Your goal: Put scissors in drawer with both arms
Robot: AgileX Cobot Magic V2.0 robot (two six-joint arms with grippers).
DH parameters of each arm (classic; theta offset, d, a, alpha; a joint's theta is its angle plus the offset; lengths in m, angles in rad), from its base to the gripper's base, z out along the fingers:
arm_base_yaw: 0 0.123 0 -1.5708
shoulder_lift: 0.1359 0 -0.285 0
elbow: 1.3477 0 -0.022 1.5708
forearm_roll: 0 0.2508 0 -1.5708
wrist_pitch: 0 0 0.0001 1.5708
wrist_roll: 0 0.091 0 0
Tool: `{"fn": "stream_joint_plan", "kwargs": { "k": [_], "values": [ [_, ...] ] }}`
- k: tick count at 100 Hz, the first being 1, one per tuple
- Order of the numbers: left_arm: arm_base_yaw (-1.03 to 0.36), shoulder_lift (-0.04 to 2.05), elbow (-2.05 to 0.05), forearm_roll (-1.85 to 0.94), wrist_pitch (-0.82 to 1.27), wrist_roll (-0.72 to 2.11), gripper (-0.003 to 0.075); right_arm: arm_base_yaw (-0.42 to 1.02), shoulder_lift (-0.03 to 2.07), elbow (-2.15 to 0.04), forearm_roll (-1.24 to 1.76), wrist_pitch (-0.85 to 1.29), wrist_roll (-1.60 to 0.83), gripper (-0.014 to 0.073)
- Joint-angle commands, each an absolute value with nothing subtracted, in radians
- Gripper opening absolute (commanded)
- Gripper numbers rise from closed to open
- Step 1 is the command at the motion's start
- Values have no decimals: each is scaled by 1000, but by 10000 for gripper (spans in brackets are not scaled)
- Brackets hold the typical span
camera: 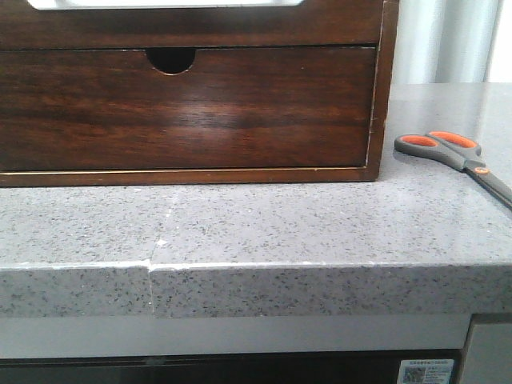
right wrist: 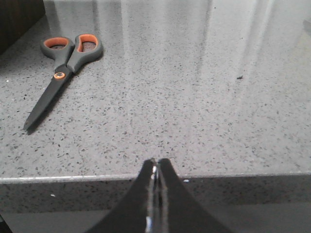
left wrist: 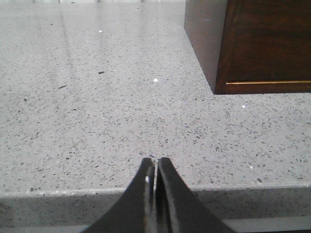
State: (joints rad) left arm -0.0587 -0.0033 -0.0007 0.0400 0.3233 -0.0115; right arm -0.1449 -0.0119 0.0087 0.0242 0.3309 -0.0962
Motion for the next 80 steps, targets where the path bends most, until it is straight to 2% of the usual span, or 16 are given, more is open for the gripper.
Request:
{"fn": "stream_joint_plan", "kwargs": {
  "k": [1,39,55,80],
  "values": [
    [-60,-33,21,34,248,-14,-22,-142,-29,39,34,308,-100,-48],
    [-60,-33,21,41,247,-14,-22,-142,-29,39,31,299,-100,-48],
    [-60,-33,21,187,202,-12,-22,-142,-29,39,33,298,-100,-48],
    [-60,-33,21,199,158,-12,-22,-142,-29,39,49,292,-100,-48]
  ]
}}
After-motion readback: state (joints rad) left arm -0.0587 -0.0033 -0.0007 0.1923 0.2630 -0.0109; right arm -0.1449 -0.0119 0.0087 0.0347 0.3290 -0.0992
